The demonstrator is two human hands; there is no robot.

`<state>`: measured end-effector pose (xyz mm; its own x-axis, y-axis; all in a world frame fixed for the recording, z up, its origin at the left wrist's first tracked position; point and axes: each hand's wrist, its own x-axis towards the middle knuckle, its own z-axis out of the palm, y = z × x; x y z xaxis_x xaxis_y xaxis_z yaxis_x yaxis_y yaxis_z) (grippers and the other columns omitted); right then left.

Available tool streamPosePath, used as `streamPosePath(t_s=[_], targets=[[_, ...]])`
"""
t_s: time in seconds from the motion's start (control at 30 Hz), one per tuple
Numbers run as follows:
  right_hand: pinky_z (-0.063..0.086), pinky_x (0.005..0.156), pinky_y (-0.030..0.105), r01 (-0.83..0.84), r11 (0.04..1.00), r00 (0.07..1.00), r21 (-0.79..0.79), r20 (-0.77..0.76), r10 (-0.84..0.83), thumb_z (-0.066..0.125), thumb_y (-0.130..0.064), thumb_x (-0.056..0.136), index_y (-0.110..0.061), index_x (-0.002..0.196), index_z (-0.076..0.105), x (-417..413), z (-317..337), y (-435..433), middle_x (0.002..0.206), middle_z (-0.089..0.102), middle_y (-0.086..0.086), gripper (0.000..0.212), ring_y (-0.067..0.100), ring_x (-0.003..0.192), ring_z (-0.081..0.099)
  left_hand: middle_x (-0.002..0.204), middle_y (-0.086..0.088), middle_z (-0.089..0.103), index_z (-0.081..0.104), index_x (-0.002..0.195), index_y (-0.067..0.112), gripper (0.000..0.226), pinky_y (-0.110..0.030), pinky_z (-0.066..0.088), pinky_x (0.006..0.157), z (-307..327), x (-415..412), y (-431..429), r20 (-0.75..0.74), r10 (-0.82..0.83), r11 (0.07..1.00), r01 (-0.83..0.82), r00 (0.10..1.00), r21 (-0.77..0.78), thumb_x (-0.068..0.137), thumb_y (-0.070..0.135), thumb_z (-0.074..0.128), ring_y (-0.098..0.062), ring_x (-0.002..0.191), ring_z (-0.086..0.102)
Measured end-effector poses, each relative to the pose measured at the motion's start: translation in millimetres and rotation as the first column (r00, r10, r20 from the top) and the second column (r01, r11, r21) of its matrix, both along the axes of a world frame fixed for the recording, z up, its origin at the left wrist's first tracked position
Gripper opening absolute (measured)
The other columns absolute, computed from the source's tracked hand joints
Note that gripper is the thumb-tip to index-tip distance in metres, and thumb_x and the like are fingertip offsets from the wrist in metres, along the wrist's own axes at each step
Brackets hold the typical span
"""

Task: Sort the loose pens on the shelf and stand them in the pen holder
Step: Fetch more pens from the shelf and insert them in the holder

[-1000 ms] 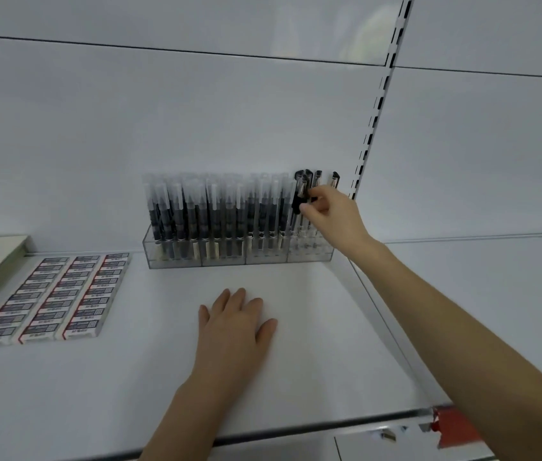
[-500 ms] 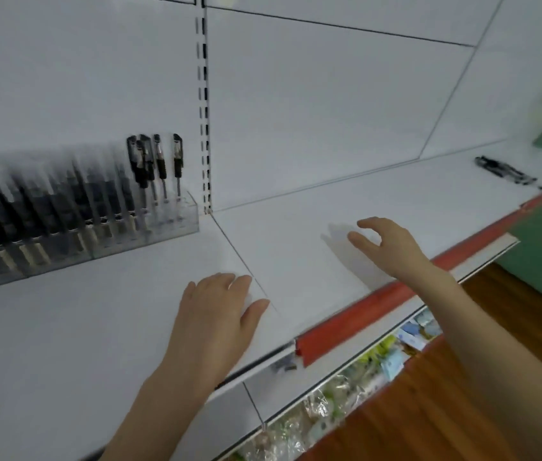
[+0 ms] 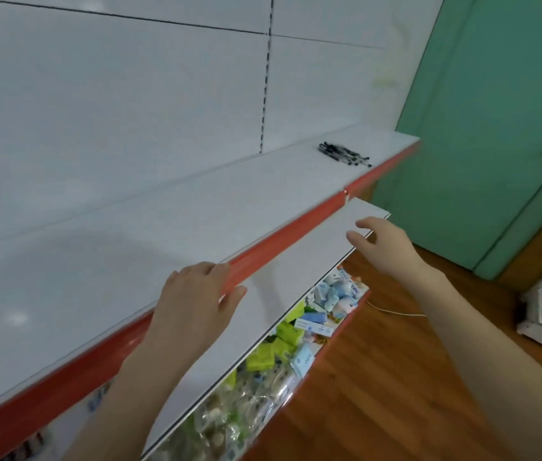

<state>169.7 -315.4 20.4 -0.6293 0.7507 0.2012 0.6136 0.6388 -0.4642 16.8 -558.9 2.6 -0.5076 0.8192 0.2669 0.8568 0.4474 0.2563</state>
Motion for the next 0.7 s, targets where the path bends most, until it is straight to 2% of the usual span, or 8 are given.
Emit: streamPosePath(t_s=[0.13, 0.33, 0.43, 0.53, 0.6, 0.7], targets=[[0.033, 0.102, 0.03, 0.027, 1.0, 1.0, 0.009, -0.015, -0.027, 0.049, -0.033, 0.093, -0.006, 0.129, 0.049, 25.8, -2.7, 49.7, 0.134, 0.052, 0.01, 0.045, 0.023, 0.125, 0.045, 0.079, -0.013, 0.07, 0.068, 0.09, 0.007, 0.05, -0.045, 0.052, 0.066, -1.2, 24.9, 71.0, -0.051, -0.088, 0.996, 0.088, 0.995, -0.003, 0.08, 0.046, 0.039, -0.035, 0.07, 0.066], [0.037, 0.097, 0.029, 0.082, 0.997, 0.996, 0.004, -0.031, -0.081, 0.05, -0.032, 0.092, -0.007, 0.127, 0.052, 47.8, -17.2, 128.3, 0.131, 0.055, 0.009, 0.043, 0.022, 0.12, 0.049, 0.106, -0.014, 0.068, 0.064, 0.112, 0.007, 0.062, -0.046, 0.048, 0.088, -12.9, 41.1, 179.7, -0.028, -0.187, 0.981, 0.188, 0.982, 0.042, 0.08, 0.052, 0.036, -0.036, 0.098, 0.062], [0.036, 0.098, 0.028, 0.095, 0.995, 0.995, 0.006, -0.018, -0.094, 0.05, -0.032, 0.093, -0.007, 0.129, 0.05, 50.3, -21.8, 178.3, 0.132, 0.054, 0.009, 0.044, 0.022, 0.121, 0.049, 0.117, -0.012, 0.064, 0.059, 0.12, 0.009, 0.05, -0.048, 0.041, 0.099, -18.7, 41.5, 237.2, -0.006, -0.197, 0.979, 0.197, 0.98, 0.059, 0.087, 0.045, 0.047, -0.034, 0.109, 0.057], [0.034, 0.1, 0.027, 0.112, 0.994, 0.994, 0.016, -0.004, -0.112, 0.05, -0.031, 0.093, -0.007, 0.129, 0.05, 47.3, -20.7, 239.6, 0.134, 0.053, 0.009, 0.044, 0.022, 0.124, 0.046, 0.111, -0.013, 0.066, 0.061, 0.116, 0.008, 0.052, -0.048, 0.044, 0.094, -23.2, 34.6, 297.0, -0.012, -0.197, 0.976, 0.197, 0.98, 0.093, 0.083, 0.044, 0.043, -0.034, 0.103, 0.06], [0.032, 0.101, 0.027, 0.117, 0.993, 0.993, 0.01, 0.01, -0.118, 0.05, -0.032, 0.093, -0.007, 0.13, 0.049, 41.4, -14.9, 282.0, 0.135, 0.052, 0.008, 0.044, 0.021, 0.126, 0.045, 0.105, -0.014, 0.067, 0.063, 0.111, 0.007, 0.045, -0.046, 0.046, 0.088, -22.9, 26.6, 335.8, -0.013, -0.177, 0.978, 0.178, 0.984, 0.111, 0.085, 0.041, 0.048, -0.035, 0.097, 0.062], [0.032, 0.102, 0.028, 0.116, 0.993, 0.993, 0.006, 0.028, -0.116, 0.049, -0.032, 0.094, -0.007, 0.13, 0.048, 32.3, -5.4, 336.9, 0.136, 0.051, 0.008, 0.044, 0.022, 0.127, 0.043, 0.105, -0.013, 0.066, 0.062, 0.111, 0.008, 0.037, -0.044, 0.045, 0.088, -16.5, 18.4, 384.1, 0.037, -0.164, 0.982, 0.159, 0.986, 0.098, 0.09, 0.036, 0.051, -0.033, 0.095, 0.062]])
